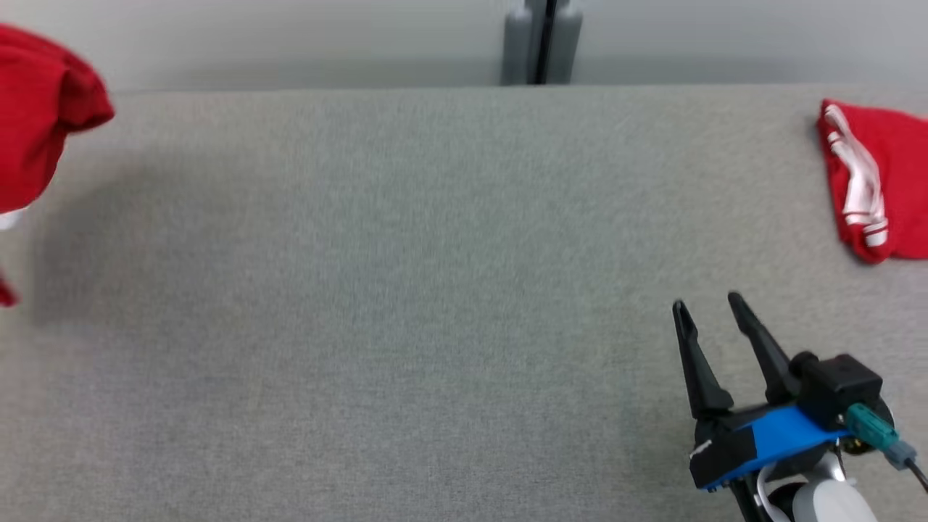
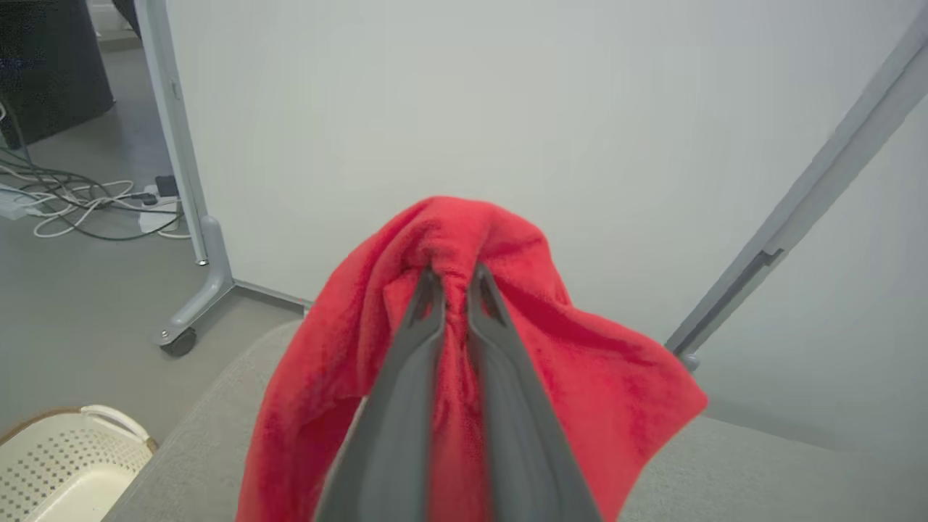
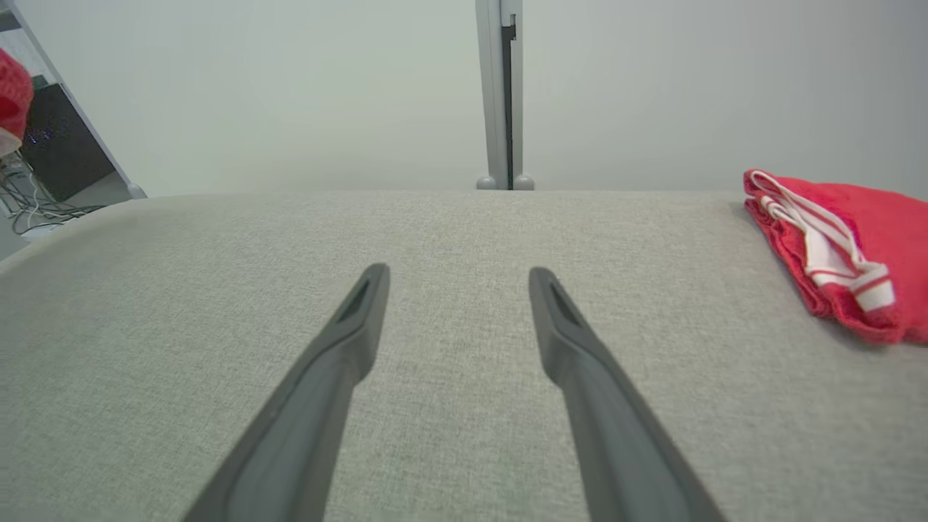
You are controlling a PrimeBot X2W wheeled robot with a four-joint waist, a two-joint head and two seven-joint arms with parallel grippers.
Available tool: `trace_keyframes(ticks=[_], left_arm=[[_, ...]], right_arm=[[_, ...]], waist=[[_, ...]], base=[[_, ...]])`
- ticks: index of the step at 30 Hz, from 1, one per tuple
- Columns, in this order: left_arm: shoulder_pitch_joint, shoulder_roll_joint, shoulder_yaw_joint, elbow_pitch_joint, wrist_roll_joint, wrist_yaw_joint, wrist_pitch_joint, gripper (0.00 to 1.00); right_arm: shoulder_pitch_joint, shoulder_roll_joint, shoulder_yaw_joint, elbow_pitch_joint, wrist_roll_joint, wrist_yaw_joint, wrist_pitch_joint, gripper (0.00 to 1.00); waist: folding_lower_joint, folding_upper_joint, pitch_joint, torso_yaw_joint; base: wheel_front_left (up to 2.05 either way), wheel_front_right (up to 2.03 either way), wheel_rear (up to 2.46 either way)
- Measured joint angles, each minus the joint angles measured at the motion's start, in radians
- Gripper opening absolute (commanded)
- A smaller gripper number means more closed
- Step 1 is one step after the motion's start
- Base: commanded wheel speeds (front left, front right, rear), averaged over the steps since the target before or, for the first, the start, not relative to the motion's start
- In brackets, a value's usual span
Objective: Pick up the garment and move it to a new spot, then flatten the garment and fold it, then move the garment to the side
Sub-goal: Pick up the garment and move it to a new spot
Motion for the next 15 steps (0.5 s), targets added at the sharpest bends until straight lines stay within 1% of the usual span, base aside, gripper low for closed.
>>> trace_keyframes(ticks=[3,8,12,15], left_arm=[[-0.01,-0.027,-0.048,-0.072,-0.002,-0.007,0.038,0.0],[-0.028,-0.099,-0.134,-0.198,-0.011,0.002,0.109,0.0],[-0.018,-0.15,-0.19,-0.271,-0.021,0.007,0.148,0.0],[0.021,-0.191,-0.23,-0.302,-0.03,0.012,0.164,0.0]], right_arm=[[0.028,-0.001,-0.001,0.022,0.012,0.0,-0.01,1.0],[0.049,0.0,0.005,0.032,0.033,0.0,-0.014,1.0],[0.057,0.0,0.015,0.033,0.046,0.0,-0.014,1.0],[0.065,0.0,0.014,0.029,0.046,0.0,-0.012,1.0]], waist=[[-0.0002,-0.0002,-0.064,-0.021],[-0.0001,-0.0002,-0.143,-0.082],[-0.0001,-0.0002,-0.179,-0.143],[0.0,-0.0002,-0.189,-0.189]], base=[[0.0,0.0,0.0],[0.0,0.0,0.0],[0.0,0.0,0.0],[0.0,0.0,0.0]])
